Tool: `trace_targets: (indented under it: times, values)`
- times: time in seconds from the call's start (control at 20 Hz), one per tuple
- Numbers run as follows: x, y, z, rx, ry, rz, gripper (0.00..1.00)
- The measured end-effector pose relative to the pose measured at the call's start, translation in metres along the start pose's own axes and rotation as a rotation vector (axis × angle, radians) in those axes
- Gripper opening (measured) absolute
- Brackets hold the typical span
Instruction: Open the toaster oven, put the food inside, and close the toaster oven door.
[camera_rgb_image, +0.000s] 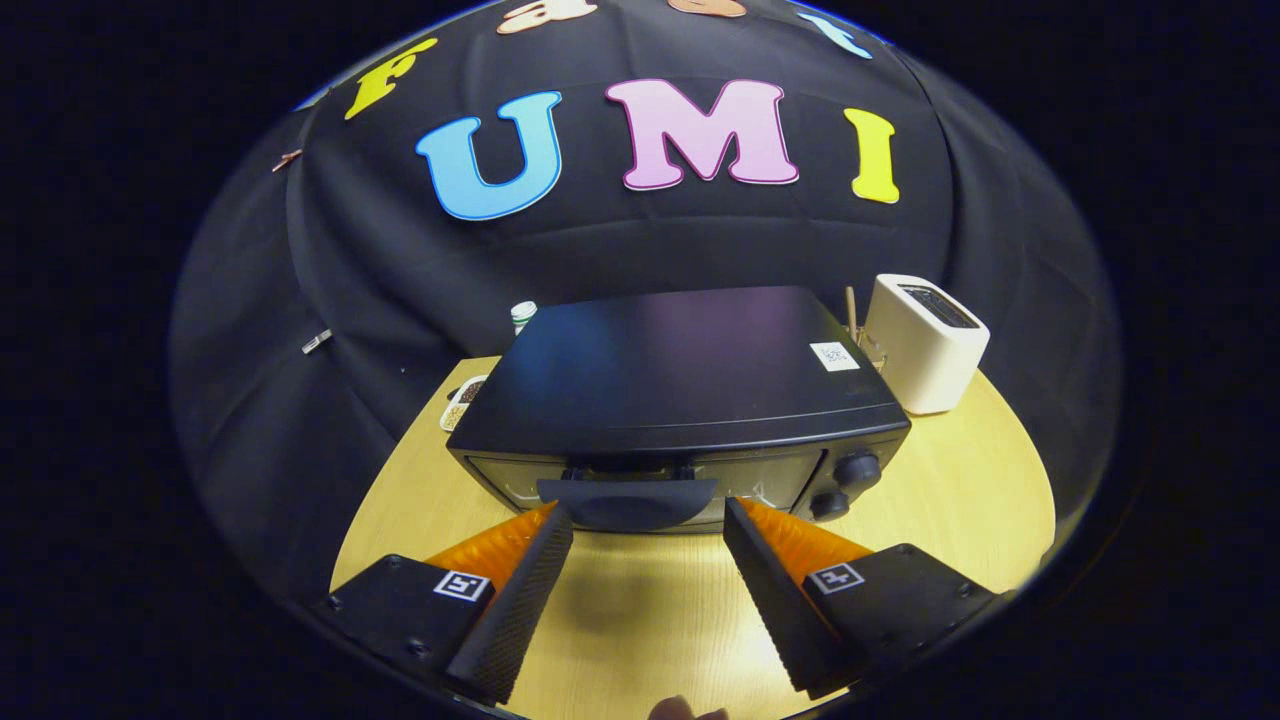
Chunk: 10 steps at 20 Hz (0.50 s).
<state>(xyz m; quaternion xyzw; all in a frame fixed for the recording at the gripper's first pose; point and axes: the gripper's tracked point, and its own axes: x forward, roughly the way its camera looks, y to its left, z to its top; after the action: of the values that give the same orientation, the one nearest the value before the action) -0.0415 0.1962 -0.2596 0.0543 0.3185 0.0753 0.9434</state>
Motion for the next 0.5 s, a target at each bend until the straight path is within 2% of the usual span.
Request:
trace_targets:
  times: [0.25, 0.5]
  values:
    - [-0.024, -0.020, 0.021, -0.028, -0.073, -0.006, 0.99]
    - [-0.049, -0.058, 0.065, -0.021, -0.176, -0.016, 0.99]
